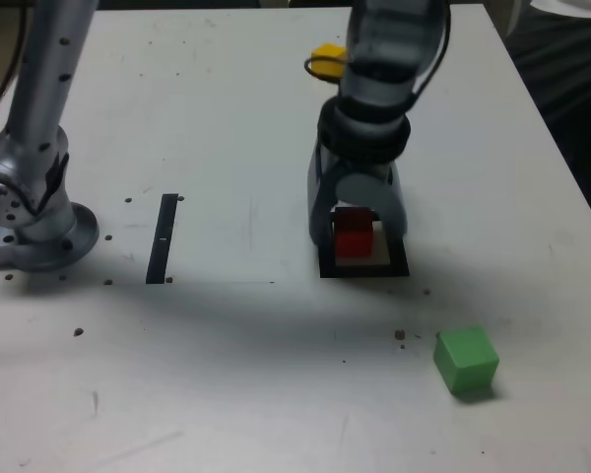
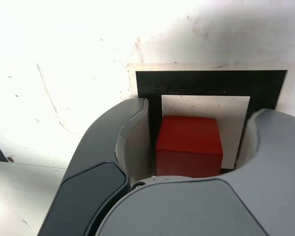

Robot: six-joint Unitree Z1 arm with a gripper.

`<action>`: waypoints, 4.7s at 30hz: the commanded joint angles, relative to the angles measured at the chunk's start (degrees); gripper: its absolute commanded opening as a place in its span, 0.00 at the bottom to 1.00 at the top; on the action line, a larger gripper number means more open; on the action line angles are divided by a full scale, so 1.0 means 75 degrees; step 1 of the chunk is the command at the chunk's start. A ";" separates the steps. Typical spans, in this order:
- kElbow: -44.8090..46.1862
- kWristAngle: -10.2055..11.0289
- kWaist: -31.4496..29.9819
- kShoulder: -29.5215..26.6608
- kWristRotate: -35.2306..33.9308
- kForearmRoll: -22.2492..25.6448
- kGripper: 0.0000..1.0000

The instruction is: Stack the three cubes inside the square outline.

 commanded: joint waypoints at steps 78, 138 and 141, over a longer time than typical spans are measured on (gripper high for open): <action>-0.3951 0.0441 0.6170 0.1682 0.0261 0.0935 0.99; -0.4619 0.0404 0.6222 0.2099 0.0151 0.1450 0.36; -0.4332 0.0422 0.6158 0.1855 0.0397 0.1357 0.36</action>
